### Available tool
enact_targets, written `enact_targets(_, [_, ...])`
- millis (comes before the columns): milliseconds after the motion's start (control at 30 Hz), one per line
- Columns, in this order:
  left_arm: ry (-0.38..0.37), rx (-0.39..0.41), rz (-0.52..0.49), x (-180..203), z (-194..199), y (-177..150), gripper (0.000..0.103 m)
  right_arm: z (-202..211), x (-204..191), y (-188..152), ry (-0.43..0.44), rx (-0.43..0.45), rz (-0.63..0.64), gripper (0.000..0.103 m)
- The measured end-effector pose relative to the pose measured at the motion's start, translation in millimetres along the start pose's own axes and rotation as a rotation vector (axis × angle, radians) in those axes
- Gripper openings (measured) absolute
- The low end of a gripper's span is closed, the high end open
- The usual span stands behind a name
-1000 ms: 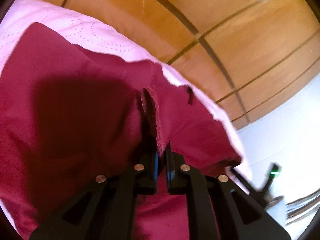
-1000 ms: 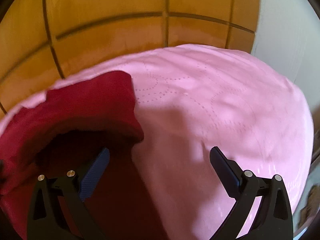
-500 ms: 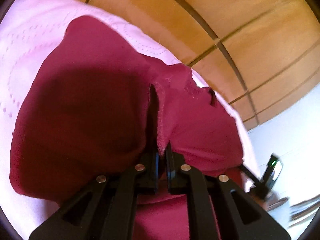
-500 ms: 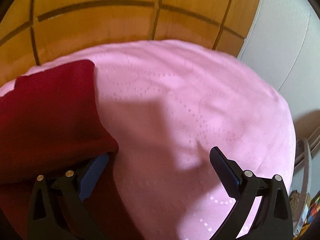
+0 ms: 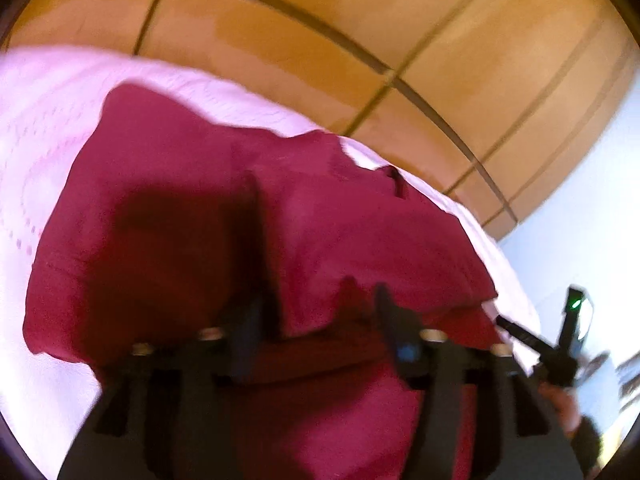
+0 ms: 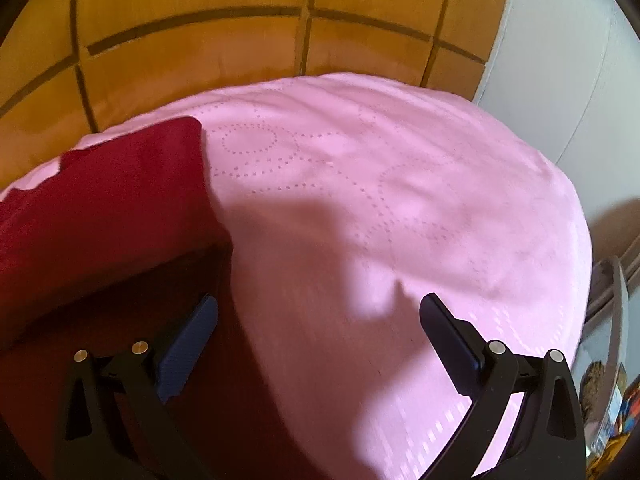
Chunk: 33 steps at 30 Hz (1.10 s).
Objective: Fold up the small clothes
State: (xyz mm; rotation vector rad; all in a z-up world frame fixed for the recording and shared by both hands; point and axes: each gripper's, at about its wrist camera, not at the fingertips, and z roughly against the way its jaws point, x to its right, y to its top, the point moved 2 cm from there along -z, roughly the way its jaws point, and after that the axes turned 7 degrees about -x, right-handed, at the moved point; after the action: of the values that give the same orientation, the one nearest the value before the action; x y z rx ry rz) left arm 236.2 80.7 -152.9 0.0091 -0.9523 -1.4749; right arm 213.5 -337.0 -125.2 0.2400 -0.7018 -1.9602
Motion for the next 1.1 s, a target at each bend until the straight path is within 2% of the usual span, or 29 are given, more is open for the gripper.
enact_targets(67, [0.031, 0.024, -0.050, 10.0, 2.8, -2.1, 0.083, 16.9, -1.1, -1.5, 0.033, 0.067, -0.010, 0.099])
enact_targets(100, [0.052, 0.039, -0.059, 11.2, 5.2, -2.4, 0.084, 25.1, -4.6, -0.3, 0.054, 0.100, -0.009, 0.099])
enact_targets(200, [0.039, 0.068, -0.024, 2.7, 11.3, -0.9, 0.085, 36.6, -27.7, 13.0, 0.110, 0.148, 0.051, 0.099])
enact_targets(367, [0.040, 0.077, 0.048, -14.1, 15.2, -1.0, 0.085, 33.0, -79.6, 29.4, 0.128, 0.204, 0.193, 0.099])
enact_targets(433, [0.072, 0.057, 0.032, -9.5, 8.4, -0.6, 0.087, 25.7, -95.4, 33.5, 0.125, 0.199, 0.239, 0.099])
enact_targets(533, [0.083, 0.036, 0.016, -7.7, 2.7, -0.2, 0.091, 3.8, -112.8, 36.5, 0.020, 0.162, 0.300, 0.099])
enact_targets(600, [0.077, 0.033, 0.017, -9.1, 3.0, -0.8, 0.092, -16.0, -108.5, 39.6, -0.040, 0.099, 0.283, 0.099])
enact_targets(667, [0.072, 0.032, 0.017, -9.9, 2.1, -0.8, 0.092, -24.8, -95.3, 43.8, -0.024, 0.057, 0.216, 0.099])
enact_targets(767, [0.072, 0.030, 0.009, -9.8, 2.3, -1.7, 0.095, -32.6, -80.1, 46.0, -0.051, 0.044, 0.157, 0.099])
enact_targets(967, [0.079, 0.020, -0.008, -7.6, -3.9, 0.4, 0.099, -37.6, -79.1, 45.1, -0.033, 0.042, 0.156, 0.099])
enact_targets(1100, [0.086, 0.015, -0.014, -6.1, -5.5, 0.9, 0.100, -22.6, -73.5, 40.8, 0.025, 0.057, 0.149, 0.099])
